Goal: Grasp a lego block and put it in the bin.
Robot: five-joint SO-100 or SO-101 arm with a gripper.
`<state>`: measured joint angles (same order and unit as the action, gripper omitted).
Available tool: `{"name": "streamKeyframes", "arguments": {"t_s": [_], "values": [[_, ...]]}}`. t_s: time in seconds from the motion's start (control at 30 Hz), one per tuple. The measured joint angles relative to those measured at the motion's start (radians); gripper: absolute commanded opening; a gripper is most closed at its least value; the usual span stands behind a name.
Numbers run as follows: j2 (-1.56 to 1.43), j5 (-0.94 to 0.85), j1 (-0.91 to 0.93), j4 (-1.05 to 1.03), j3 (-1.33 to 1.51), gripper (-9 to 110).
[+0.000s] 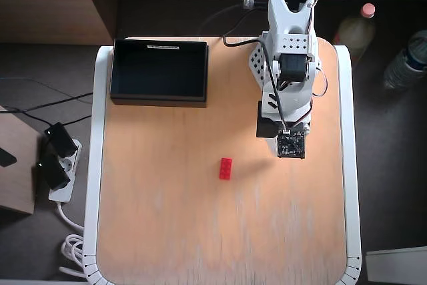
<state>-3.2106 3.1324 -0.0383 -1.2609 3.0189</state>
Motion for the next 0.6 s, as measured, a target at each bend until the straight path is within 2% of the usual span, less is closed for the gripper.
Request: {"name": "streamKeyframes", "arguments": {"t_s": [0.33, 0.6], "values": [[0.014, 0.067, 0.057, 0.018, -0.077, 0], [0.265, 0.069, 0.1, 0.02, -0.278, 0]]}}
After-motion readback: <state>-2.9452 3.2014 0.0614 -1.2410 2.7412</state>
